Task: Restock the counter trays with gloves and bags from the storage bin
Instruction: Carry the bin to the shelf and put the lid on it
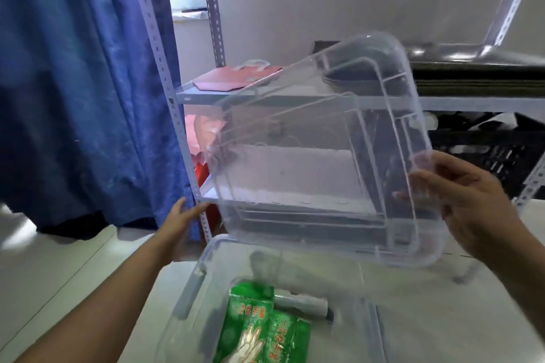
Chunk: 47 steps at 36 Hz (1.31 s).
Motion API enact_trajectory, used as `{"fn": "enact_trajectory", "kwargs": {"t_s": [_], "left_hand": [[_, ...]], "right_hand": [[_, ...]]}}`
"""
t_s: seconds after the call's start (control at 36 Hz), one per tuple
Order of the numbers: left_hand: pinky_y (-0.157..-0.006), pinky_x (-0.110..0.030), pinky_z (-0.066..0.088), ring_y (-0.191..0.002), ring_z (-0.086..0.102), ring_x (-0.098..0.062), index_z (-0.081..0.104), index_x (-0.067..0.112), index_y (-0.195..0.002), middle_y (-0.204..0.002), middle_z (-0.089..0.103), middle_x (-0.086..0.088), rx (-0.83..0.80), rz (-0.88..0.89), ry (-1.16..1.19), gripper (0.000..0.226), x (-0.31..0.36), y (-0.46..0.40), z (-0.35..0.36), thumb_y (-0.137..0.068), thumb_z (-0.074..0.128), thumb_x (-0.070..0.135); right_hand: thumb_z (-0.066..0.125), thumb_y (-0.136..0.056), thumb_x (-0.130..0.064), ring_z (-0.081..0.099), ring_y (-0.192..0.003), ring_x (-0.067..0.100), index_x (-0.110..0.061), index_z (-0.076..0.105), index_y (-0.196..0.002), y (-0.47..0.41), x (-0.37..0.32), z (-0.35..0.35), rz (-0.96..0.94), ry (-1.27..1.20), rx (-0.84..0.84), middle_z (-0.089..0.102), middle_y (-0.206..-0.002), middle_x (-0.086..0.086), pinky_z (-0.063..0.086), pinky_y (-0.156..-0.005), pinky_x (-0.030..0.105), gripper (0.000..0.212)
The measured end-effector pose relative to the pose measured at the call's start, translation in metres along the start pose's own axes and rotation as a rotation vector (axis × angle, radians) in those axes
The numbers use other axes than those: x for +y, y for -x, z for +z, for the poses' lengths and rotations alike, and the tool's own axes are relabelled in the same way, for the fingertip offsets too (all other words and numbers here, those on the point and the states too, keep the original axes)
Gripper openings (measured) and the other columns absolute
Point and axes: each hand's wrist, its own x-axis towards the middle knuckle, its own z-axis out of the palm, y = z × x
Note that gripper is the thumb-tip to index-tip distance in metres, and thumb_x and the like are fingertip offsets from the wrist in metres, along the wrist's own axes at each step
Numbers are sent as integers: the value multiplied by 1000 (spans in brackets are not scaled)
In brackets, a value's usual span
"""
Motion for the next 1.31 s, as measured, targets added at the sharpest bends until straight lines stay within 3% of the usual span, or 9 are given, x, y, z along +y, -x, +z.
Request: {"fn": "enact_trajectory", "kwargs": {"t_s": [0.11,0.19,0.31,0.44,0.78,1.0,1.14,1.22,1.31], "left_hand": [[-96,-54,53,-114,66,-31,61,26,-129,-130,66,-8,-256,35,-38,39,19,7,-19,-93,61,40],[-83,-44,60,-109,69,-30,68,22,-122,-124,70,-10,-305,-32,-144,36,12,7,-37,-89,65,35],[-76,-35,59,-91,74,-17,80,21,-95,-108,75,-2,-182,-210,-269,22,-30,7,-58,-73,77,21],[-75,-37,55,-105,63,-22,72,18,-98,-108,73,-3,-51,-378,-331,21,-83,9,-72,-79,79,13],[-70,-37,52,-83,61,-23,67,12,-106,-93,66,-7,76,-352,-666,26,-142,-34,-68,-83,77,16],[-41,-20,49,-79,66,-18,67,23,-113,-95,67,1,21,-368,-715,35,-158,-39,-82,-80,81,28],[-53,-26,54,-84,66,-20,66,26,-111,-97,66,4,-14,-370,-704,35,-168,-37,-88,-79,81,29],[-87,-45,52,-109,61,-29,64,25,-122,-120,64,-4,-52,-394,-637,44,-171,-37,-95,-82,77,37],[-89,-50,47,-119,54,-35,45,28,-138,-133,56,-6,-115,-529,-464,61,-173,-33,-102,-85,72,42]], "right_hand": [[66,-81,-12,69,-78,14,-10,69,-116,28,25,-30,242,-185,159,71,-84,1,60,-74,43,36],[65,-79,-14,71,-83,18,-13,69,-118,56,56,-35,424,-185,270,73,-92,5,61,-71,41,39],[65,-88,-5,60,-82,25,-3,69,-102,95,113,-28,691,-15,386,65,-95,14,61,-65,41,15],[76,-83,-16,61,-82,21,-9,69,-106,131,169,-11,916,216,360,68,-95,5,54,-78,38,26],[83,-73,-8,60,-71,24,-11,66,-74,127,229,-6,978,613,346,65,-79,4,48,-72,36,17],[85,-70,-11,62,-70,28,-10,64,-63,129,237,4,983,841,311,62,-69,5,51,-74,41,22],[85,-67,-2,64,-71,25,-4,73,-91,143,241,-5,1065,596,397,69,-78,7,50,-71,36,27],[87,-67,-12,60,-99,29,-14,65,-116,141,245,-15,1117,498,427,67,-104,9,46,-82,42,55],[87,-69,-21,53,-119,32,-27,44,-141,138,245,-27,1210,364,450,55,-129,8,46,-88,48,84]]}}
